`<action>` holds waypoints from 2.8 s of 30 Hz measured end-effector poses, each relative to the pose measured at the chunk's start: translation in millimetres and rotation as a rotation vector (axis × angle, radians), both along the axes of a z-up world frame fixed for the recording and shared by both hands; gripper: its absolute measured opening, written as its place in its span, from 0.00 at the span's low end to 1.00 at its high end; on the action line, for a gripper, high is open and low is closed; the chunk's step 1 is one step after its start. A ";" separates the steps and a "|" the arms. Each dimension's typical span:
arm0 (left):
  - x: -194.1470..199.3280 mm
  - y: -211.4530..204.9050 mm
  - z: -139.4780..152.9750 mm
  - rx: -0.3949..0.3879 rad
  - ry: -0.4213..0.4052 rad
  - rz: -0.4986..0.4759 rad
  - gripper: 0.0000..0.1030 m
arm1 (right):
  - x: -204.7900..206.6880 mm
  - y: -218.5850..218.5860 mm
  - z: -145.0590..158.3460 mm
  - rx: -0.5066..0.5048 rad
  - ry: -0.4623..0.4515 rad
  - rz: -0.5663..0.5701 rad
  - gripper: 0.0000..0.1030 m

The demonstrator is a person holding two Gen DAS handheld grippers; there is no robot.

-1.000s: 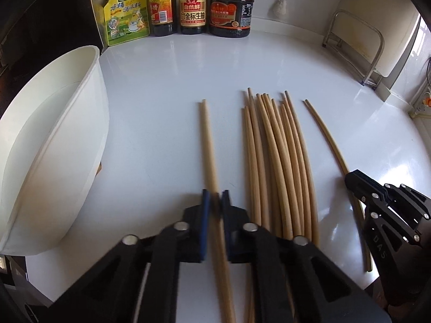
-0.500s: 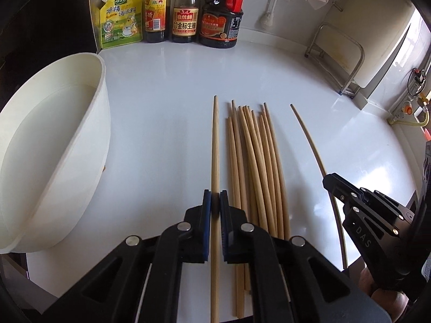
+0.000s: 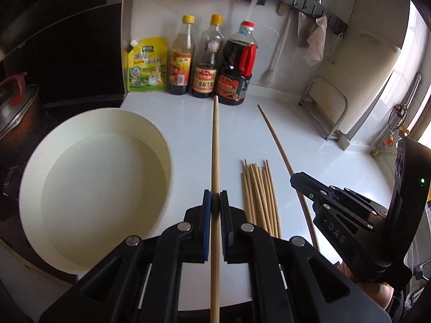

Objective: Organize utensils
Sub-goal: 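Carry both chopsticks into the white basin and open both tools, then withdraw both open tools from the basin back toward the chopstick bundle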

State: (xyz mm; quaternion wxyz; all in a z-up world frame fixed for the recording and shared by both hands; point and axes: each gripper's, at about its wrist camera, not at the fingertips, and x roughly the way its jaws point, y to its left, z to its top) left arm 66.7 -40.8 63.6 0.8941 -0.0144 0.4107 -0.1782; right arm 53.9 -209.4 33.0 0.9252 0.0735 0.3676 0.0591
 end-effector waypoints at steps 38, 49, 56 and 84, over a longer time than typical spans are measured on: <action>95.2 174.2 -77.6 0.030 0.099 0.279 0.43 | 116.7 188.3 -58.7 -0.039 0.214 0.215 0.19; 59.0 175.5 -61.5 0.027 0.052 0.310 0.48 | 72.8 173.7 -42.9 -0.025 0.143 0.186 0.20; 24.5 157.1 -50.4 0.021 0.014 0.280 0.51 | 33.0 141.9 -32.8 0.007 0.102 0.137 0.24; -55.0 -0.9 -67.4 0.027 0.015 -0.002 0.60 | -82.0 -28.5 -63.5 -0.105 0.136 -0.211 0.38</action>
